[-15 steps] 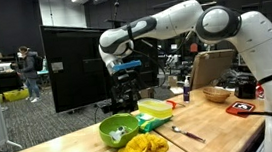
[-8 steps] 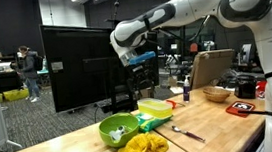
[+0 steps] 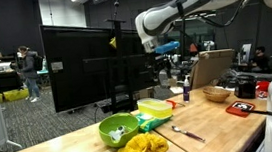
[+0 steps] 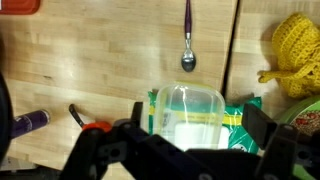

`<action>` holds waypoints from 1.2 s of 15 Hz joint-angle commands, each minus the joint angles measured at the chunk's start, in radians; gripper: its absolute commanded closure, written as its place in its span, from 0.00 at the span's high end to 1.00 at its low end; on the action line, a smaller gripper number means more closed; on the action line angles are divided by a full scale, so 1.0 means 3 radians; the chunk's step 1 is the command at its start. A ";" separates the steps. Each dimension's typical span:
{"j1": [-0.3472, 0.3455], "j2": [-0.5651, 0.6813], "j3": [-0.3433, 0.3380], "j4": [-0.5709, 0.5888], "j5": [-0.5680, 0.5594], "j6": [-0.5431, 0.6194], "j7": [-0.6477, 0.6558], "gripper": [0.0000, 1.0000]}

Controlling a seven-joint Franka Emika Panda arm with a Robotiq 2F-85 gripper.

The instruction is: Put the white object in the green bowl on the left.

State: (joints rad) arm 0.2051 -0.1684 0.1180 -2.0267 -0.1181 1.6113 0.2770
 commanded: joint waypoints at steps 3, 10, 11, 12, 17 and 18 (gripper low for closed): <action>-0.0275 -0.0730 -0.0109 -0.0432 0.0163 -0.0107 -0.0381 1.00; -0.0466 -0.1338 -0.0280 -0.0698 0.0311 -0.0497 -0.0587 1.00; -0.0491 -0.1427 -0.0299 -0.0727 0.0307 -0.0584 -0.0603 1.00; -0.0519 -0.1516 -0.0321 -0.0759 0.0299 -0.0647 -0.0611 1.00; -0.0618 -0.1627 -0.0351 -0.0764 0.0269 -0.0784 -0.0618 1.00; -0.0641 -0.1706 -0.0379 -0.0801 0.0269 -0.0812 -0.0644 1.00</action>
State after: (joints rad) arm 0.0285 -0.6828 -0.0070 -2.2702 -0.0427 1.3692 0.0915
